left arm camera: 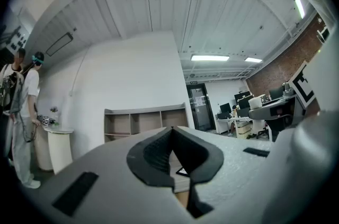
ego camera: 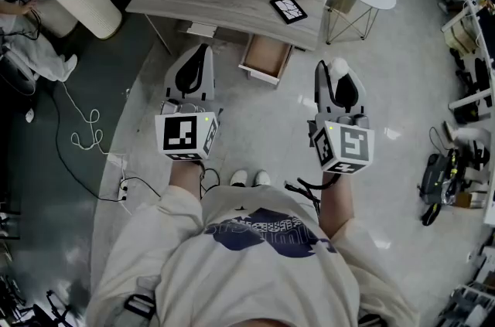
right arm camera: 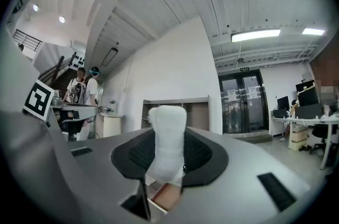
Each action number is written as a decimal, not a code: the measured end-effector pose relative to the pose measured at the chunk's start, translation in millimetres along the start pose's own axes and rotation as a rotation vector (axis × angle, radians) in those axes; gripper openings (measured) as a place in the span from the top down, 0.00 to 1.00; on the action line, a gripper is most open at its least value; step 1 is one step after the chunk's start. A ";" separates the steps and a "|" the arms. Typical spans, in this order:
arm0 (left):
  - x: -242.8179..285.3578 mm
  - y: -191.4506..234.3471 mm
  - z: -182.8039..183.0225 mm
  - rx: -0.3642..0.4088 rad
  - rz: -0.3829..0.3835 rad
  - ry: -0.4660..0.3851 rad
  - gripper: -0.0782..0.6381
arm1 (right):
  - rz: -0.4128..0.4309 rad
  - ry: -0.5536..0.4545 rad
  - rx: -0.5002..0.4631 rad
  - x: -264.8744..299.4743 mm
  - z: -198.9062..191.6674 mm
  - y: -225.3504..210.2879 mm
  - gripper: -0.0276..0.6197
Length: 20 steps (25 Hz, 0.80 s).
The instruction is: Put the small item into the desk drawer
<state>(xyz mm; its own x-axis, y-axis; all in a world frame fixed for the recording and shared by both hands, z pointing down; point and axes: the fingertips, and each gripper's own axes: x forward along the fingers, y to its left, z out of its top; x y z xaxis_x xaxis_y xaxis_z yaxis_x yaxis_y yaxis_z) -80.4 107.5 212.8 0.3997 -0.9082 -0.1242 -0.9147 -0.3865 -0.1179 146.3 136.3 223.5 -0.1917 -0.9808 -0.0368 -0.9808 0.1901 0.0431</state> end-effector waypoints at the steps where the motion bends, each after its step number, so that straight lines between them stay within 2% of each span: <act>1: -1.1 0.1 -0.5 0.001 0.001 0.001 0.88 | -0.001 0.000 -0.001 -1.0 -0.5 0.1 0.76; 6: -3.7 5.7 -5.0 0.008 0.006 0.015 0.88 | -0.001 0.009 0.011 -1.6 -4.4 -0.5 0.76; 12: -11.8 19.1 -12.9 0.006 0.043 0.043 0.88 | 0.083 0.004 0.111 -5.9 -5.7 2.5 0.75; 20: -24.5 16.1 -20.2 0.015 0.054 0.068 0.88 | 0.065 0.001 0.126 -18.5 -11.0 -15.5 0.75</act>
<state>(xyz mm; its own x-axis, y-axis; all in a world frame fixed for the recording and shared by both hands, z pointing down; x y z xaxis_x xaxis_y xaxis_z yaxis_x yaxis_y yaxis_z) -106.1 120.3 233.9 0.3441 -0.9368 -0.0632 -0.9338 -0.3344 -0.1275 165.4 151.0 234.5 -0.2553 -0.9662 -0.0366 -0.9629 0.2575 -0.0804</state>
